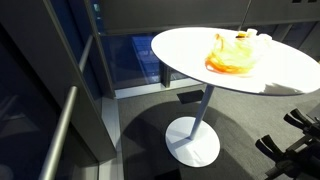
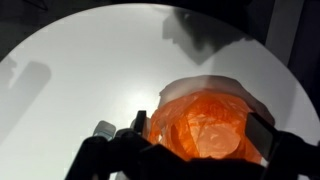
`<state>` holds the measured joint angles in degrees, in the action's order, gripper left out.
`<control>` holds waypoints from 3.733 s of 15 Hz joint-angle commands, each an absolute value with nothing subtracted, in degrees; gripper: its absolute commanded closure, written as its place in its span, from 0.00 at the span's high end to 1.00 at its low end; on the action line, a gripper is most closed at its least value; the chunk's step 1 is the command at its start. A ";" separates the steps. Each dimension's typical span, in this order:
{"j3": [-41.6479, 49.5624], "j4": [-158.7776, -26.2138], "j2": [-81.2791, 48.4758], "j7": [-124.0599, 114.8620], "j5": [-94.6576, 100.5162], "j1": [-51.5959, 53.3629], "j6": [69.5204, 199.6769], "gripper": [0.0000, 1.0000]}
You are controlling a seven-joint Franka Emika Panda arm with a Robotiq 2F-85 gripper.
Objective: Put the roll on stick in the plastic bag
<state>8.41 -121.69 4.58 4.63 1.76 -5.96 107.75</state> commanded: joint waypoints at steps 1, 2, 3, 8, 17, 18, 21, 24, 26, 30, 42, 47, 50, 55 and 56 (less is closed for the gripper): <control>8.10 -113.50 -2.31 1.44 0.98 -6.51 108.26 1.00; 8.16 -111.62 -4.00 0.87 0.82 -6.60 108.68 1.00; 8.22 -109.89 -5.59 0.21 0.63 -6.72 109.14 1.00; 8.67 -102.41 -13.36 -2.01 -1.70 -8.05 111.40 1.00; 8.61 -93.33 -24.52 -5.29 -4.84 -10.28 115.23 1.00; 8.49 -92.60 -25.42 -5.13 -4.90 -10.34 115.84 1.00; 8.16 -90.96 -27.02 -4.87 -5.28 -10.51 116.36 1.00; 8.45 -93.63 -25.90 -4.38 -3.89 -10.13 116.68 1.00; 8.45 -93.67 -25.91 -4.38 -3.89 -10.13 116.68 1.00; 8.25 -92.98 -27.41 -3.98 -4.29 -10.36 117.31 1.00; 7.99 -92.39 -30.19 -3.18 -4.15 -10.85 123.62 1.00; 8.41 -92.83 -30.38 -3.16 -4.62 -12.34 124.22 1.00; 8.53 -93.10 -30.56 -3.15 -4.67 -13.15 124.43 1.00; 8.53 -92.85 -31.80 -3.23 -4.74 -13.86 124.41 1.00; 8.53 -92.76 -32.07 -3.24 -4.77 -13.96 124.42 1.00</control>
<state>8.58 -93.75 -31.07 -3.87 -4.04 -13.43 123.95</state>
